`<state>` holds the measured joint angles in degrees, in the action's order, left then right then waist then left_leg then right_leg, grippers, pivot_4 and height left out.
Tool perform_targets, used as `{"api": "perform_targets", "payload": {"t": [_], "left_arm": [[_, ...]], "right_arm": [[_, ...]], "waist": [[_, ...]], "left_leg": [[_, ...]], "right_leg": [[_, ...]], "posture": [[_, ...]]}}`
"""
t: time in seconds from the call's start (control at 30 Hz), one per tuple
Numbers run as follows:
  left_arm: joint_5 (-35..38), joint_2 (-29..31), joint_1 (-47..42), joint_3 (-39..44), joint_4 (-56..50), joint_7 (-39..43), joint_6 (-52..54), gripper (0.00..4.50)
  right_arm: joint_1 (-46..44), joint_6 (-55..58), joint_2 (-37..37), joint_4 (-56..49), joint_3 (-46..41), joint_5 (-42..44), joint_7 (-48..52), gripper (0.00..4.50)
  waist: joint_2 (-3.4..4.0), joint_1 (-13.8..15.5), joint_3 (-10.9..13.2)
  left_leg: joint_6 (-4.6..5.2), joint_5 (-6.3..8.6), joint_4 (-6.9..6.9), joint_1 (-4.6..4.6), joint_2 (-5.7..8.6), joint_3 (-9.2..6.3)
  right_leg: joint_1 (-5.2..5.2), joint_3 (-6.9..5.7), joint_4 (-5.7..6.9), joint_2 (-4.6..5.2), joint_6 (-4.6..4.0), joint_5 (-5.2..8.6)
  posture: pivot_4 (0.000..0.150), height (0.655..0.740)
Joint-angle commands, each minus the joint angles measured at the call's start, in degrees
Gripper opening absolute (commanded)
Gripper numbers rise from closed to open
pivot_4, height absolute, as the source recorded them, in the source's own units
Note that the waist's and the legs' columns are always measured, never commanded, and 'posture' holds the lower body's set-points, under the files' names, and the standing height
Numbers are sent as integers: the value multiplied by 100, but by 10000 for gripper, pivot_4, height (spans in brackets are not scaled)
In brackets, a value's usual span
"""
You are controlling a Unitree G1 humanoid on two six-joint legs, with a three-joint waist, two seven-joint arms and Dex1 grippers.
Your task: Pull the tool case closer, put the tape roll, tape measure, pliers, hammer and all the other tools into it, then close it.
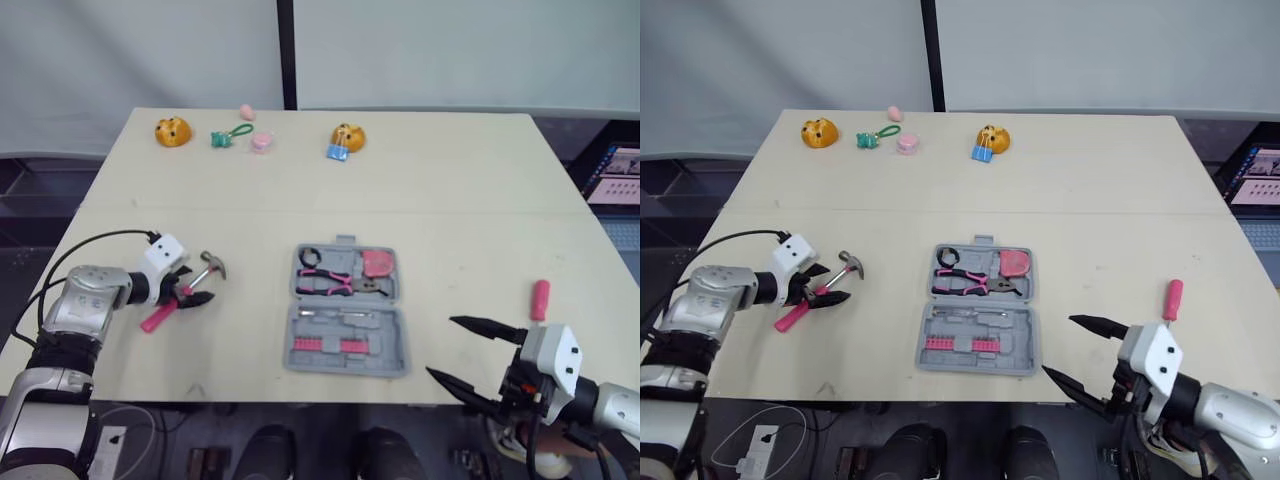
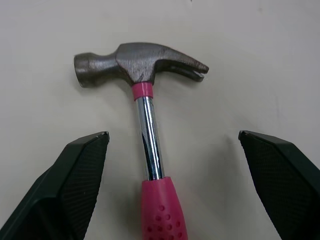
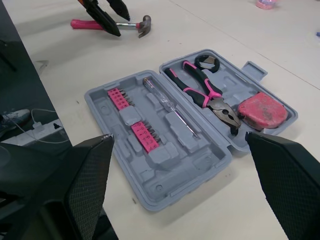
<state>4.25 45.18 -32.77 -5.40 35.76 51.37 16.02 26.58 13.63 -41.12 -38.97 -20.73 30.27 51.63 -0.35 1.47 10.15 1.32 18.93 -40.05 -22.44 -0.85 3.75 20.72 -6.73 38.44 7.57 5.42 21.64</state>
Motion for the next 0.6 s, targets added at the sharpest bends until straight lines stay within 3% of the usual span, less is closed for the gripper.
{"api": "perform_targets", "payload": {"t": [0.03, 0.6], "left_arm": [[-42, -43, -211, 163, 218, -24, -210, 44742], [-358, -484, -819, 98, 1209, -219, -429, 44742]], "right_arm": [[26, -128, 39, -204, -167, 20, -38, 45000], [32, -8, 16, -314, -222, 41, -192, 45000]], "waist": [[-1, 0, 1], [-6, 3, 1]], "left_leg": [[0, 0, 0, 0, 0, 0], [-1, -1, -2, 1, 1, 0]], "right_leg": [[1, 0, 0, 0, 0, 0], [0, -2, 14, 0, 1, 0]], "posture": [[1500, 6677], [1500, 6677]]}}
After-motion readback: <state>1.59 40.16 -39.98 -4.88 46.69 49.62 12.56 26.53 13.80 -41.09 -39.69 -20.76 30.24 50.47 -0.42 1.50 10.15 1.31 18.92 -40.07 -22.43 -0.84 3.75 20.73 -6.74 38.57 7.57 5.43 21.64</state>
